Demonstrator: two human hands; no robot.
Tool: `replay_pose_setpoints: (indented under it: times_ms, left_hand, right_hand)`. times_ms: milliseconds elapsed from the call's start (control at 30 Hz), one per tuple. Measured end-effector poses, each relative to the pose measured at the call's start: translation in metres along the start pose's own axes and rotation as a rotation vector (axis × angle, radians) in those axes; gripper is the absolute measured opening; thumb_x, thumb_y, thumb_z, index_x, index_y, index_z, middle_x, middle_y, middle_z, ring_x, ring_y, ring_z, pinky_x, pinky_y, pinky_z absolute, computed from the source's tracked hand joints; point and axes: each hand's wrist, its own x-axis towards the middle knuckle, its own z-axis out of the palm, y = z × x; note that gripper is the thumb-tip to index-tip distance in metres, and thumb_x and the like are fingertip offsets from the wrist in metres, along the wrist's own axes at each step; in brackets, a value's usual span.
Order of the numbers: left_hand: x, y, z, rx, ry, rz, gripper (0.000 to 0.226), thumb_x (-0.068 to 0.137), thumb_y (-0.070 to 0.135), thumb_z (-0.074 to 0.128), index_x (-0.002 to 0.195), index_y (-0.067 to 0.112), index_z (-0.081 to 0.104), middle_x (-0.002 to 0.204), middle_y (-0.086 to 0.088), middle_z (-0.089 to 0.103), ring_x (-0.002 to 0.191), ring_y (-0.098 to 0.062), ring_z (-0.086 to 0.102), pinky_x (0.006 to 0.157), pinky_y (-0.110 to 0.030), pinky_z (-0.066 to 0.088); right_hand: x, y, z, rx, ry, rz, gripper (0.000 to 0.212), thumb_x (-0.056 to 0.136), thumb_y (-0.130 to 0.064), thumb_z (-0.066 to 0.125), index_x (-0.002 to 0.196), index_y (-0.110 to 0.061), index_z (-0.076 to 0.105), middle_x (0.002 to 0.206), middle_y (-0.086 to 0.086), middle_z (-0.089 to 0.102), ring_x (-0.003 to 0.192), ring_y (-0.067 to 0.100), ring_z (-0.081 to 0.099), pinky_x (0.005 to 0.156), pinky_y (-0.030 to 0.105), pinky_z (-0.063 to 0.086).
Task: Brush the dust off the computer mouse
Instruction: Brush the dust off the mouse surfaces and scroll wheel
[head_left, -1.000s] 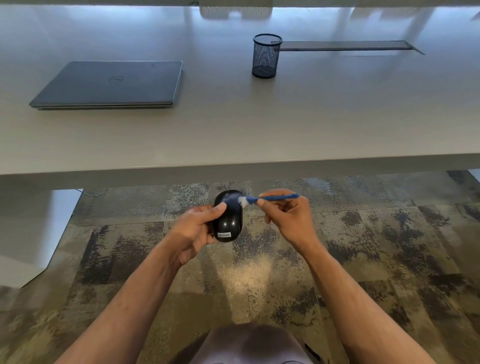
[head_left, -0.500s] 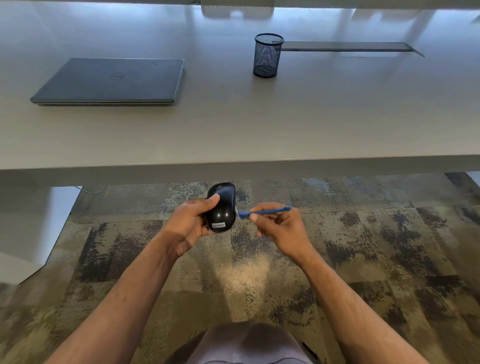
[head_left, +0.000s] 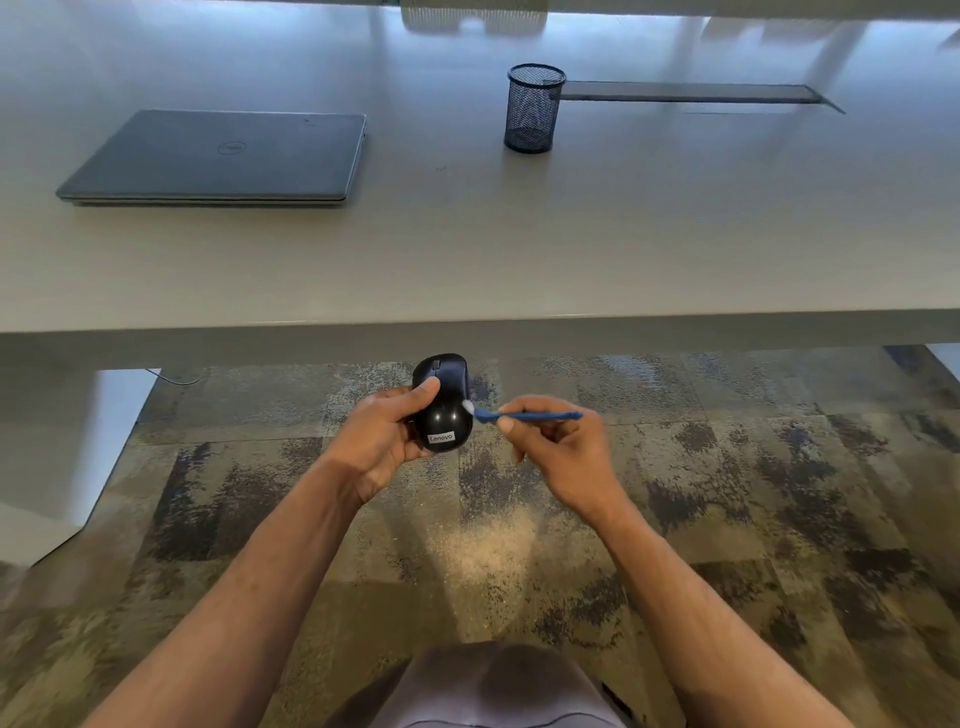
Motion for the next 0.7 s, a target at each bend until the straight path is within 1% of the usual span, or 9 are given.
replay_pose_setpoints:
  times_ms: [67, 133, 200, 267, 367, 433, 500, 600, 700]
  left_hand:
    - [0.001, -0.001, -0.002, -0.014, 0.026, 0.001, 0.048, 0.075, 0.024, 0.07, 0.112, -0.003, 0.059, 0.103, -0.02, 0.07, 0.091, -0.03, 0.071, 0.074, -0.041, 0.06]
    - [0.003, -0.001, -0.003, -0.033, 0.042, 0.003, 0.049, 0.075, 0.024, 0.07, 0.113, -0.003, 0.059, 0.1, -0.018, 0.072, 0.092, -0.031, 0.071, 0.072, -0.04, 0.06]
    - [0.005, -0.002, -0.003, -0.036, 0.043, 0.002, 0.048, 0.075, 0.025, 0.07, 0.114, -0.003, 0.06, 0.099, -0.017, 0.073, 0.094, -0.031, 0.071, 0.076, -0.041, 0.06]
    - [0.006, -0.001, -0.001, -0.041, 0.04, 0.0, 0.048, 0.075, 0.025, 0.07, 0.113, -0.002, 0.06, 0.1, -0.017, 0.073, 0.095, -0.032, 0.07, 0.078, -0.044, 0.059]
    - [0.007, 0.0, -0.001, -0.049, 0.041, -0.005, 0.047, 0.075, 0.023, 0.071, 0.114, -0.002, 0.06, 0.103, -0.018, 0.072, 0.096, -0.032, 0.07, 0.081, -0.046, 0.058]
    - [0.006, 0.0, -0.001, -0.03, 0.039, -0.01, 0.048, 0.075, 0.023, 0.071, 0.114, -0.001, 0.06, 0.106, -0.018, 0.071, 0.097, -0.031, 0.07, 0.084, -0.048, 0.057]
    - [0.007, -0.001, -0.001, -0.02, 0.036, -0.012, 0.051, 0.074, 0.024, 0.071, 0.116, -0.002, 0.059, 0.108, -0.019, 0.07, 0.098, -0.032, 0.07, 0.085, -0.048, 0.057]
    - [0.008, 0.0, -0.001, -0.02, 0.034, -0.01, 0.052, 0.076, 0.025, 0.071, 0.118, -0.003, 0.057, 0.109, -0.02, 0.069, 0.098, -0.032, 0.07, 0.083, -0.046, 0.058]
    - [0.008, 0.002, -0.001, -0.031, 0.047, -0.005, 0.048, 0.077, 0.024, 0.07, 0.115, -0.003, 0.059, 0.104, -0.019, 0.071, 0.096, -0.031, 0.07, 0.08, -0.043, 0.059]
  right_hand:
    - [-0.009, 0.004, 0.004, -0.024, -0.046, 0.002, 0.014, 0.089, -0.008, 0.072, 0.093, -0.021, 0.075, 0.075, 0.006, 0.071, 0.058, 0.01, 0.062, 0.059, 0.02, 0.053]
    - [-0.017, 0.004, 0.01, -0.037, -0.107, -0.013, 0.015, 0.088, -0.007, 0.073, 0.092, -0.022, 0.076, 0.08, 0.016, 0.071, 0.06, 0.011, 0.062, 0.06, 0.02, 0.054]
    - [-0.021, 0.004, 0.013, -0.042, -0.108, -0.03, 0.017, 0.088, -0.006, 0.074, 0.093, -0.022, 0.076, 0.081, 0.022, 0.07, 0.06, 0.012, 0.062, 0.06, 0.021, 0.055]
    - [-0.018, 0.005, 0.009, -0.014, -0.06, -0.017, 0.016, 0.088, -0.006, 0.073, 0.095, -0.021, 0.076, 0.077, 0.018, 0.07, 0.059, 0.012, 0.063, 0.059, 0.021, 0.054]
    - [-0.006, 0.003, -0.003, -0.029, 0.062, 0.014, 0.012, 0.089, -0.011, 0.073, 0.096, -0.02, 0.075, 0.073, 0.001, 0.071, 0.06, 0.009, 0.062, 0.058, 0.019, 0.052]
    - [0.001, 0.001, -0.011, -0.016, 0.161, 0.027, 0.011, 0.09, -0.011, 0.073, 0.098, -0.018, 0.075, 0.073, 0.001, 0.07, 0.059, 0.01, 0.061, 0.059, 0.02, 0.052]
    - [0.003, 0.001, -0.013, -0.003, 0.188, 0.025, 0.01, 0.09, -0.012, 0.073, 0.099, -0.017, 0.075, 0.073, 0.002, 0.071, 0.059, 0.013, 0.062, 0.061, 0.022, 0.054]
    - [-0.003, 0.005, -0.005, -0.009, 0.08, 0.016, 0.011, 0.089, -0.012, 0.073, 0.097, -0.02, 0.075, 0.074, 0.002, 0.071, 0.059, 0.014, 0.062, 0.06, 0.025, 0.054]
    - [-0.016, 0.009, 0.009, -0.001, -0.076, -0.017, 0.018, 0.089, -0.009, 0.072, 0.094, -0.027, 0.076, 0.079, 0.012, 0.07, 0.06, 0.015, 0.061, 0.059, 0.024, 0.054]
